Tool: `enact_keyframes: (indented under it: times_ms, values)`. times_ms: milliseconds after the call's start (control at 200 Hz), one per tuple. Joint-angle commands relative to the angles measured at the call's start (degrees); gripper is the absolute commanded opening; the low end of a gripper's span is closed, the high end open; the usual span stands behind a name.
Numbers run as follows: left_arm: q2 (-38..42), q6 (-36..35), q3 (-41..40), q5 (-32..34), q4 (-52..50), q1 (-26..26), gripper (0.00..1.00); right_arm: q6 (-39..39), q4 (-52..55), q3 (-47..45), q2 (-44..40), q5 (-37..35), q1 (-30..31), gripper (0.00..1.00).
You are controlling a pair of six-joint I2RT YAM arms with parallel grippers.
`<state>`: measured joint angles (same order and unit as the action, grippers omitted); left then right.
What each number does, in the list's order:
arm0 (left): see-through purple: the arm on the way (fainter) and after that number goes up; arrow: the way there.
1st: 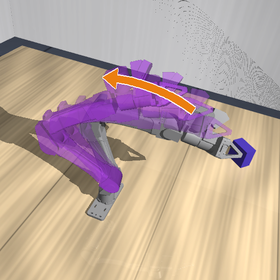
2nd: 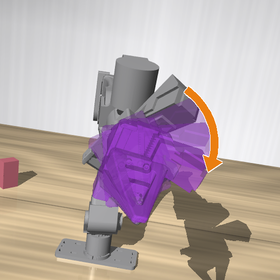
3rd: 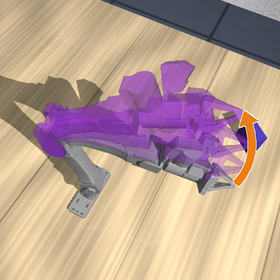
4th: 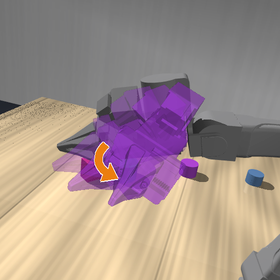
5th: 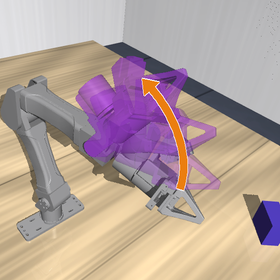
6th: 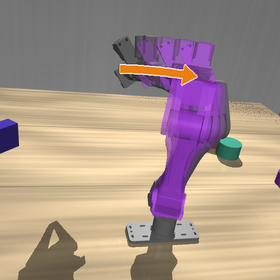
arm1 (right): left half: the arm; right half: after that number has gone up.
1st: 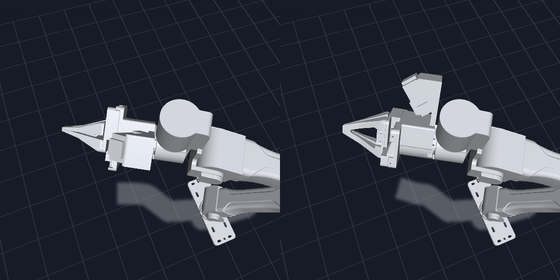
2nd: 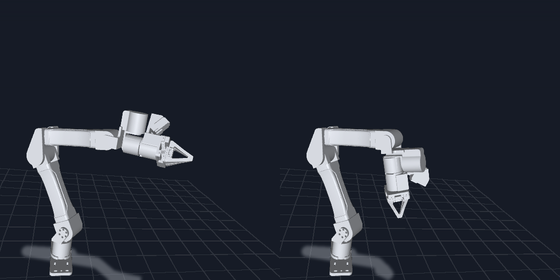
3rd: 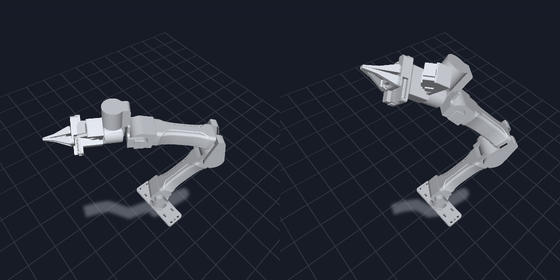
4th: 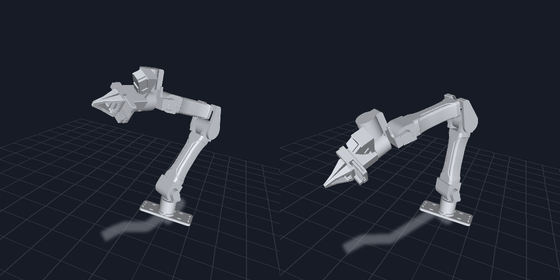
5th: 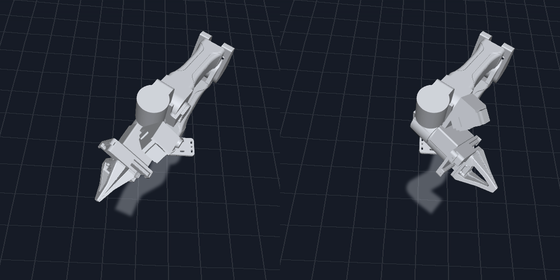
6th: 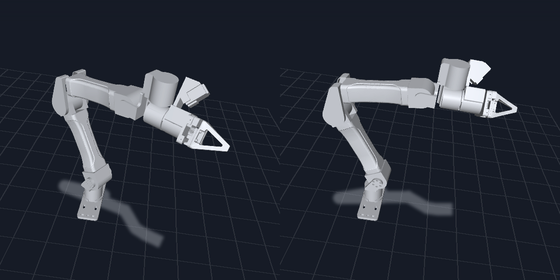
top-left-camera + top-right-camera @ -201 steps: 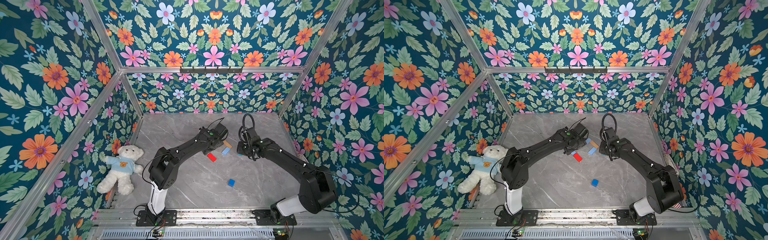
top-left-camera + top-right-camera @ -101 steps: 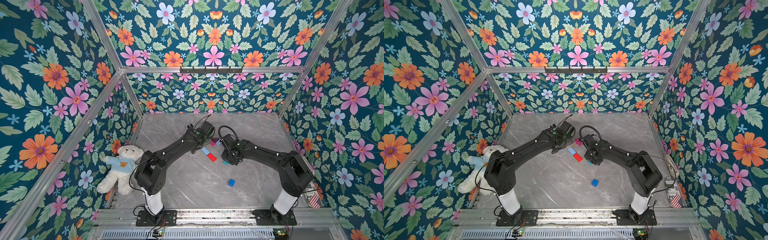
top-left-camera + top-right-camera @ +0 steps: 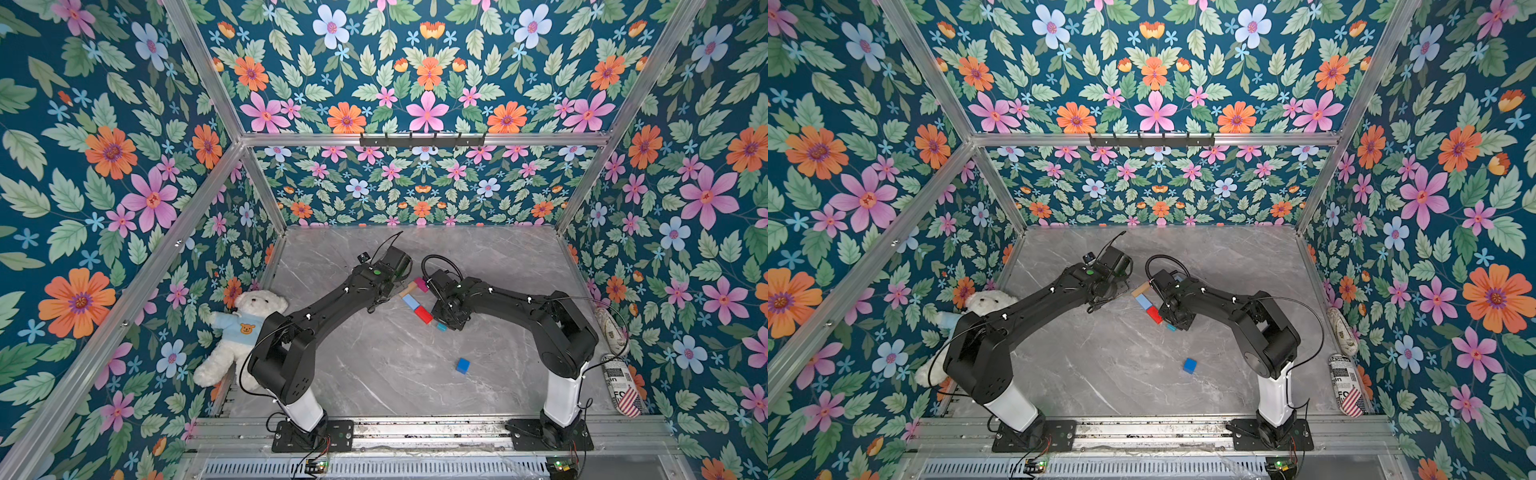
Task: Assemble a heart with building blocks
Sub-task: Assemble the building block at the center of the board.
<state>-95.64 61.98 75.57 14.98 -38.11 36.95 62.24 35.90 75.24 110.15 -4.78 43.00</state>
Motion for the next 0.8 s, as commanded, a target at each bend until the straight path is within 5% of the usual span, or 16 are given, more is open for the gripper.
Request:
enact_keyframes:
  times_ms: [0,795]
  values:
    - [0.1,-1.4,0.13,-0.17,0.75,-0.45,0.9,1.3,1.18,1.32,1.17,-0.87,0.0,0.0]
    - [-0.47,-3.35,-0.87,-2.4,2.86,-3.11,0.9,1.85,3.58,6.67,6.74,-1.11,0.0,0.0]
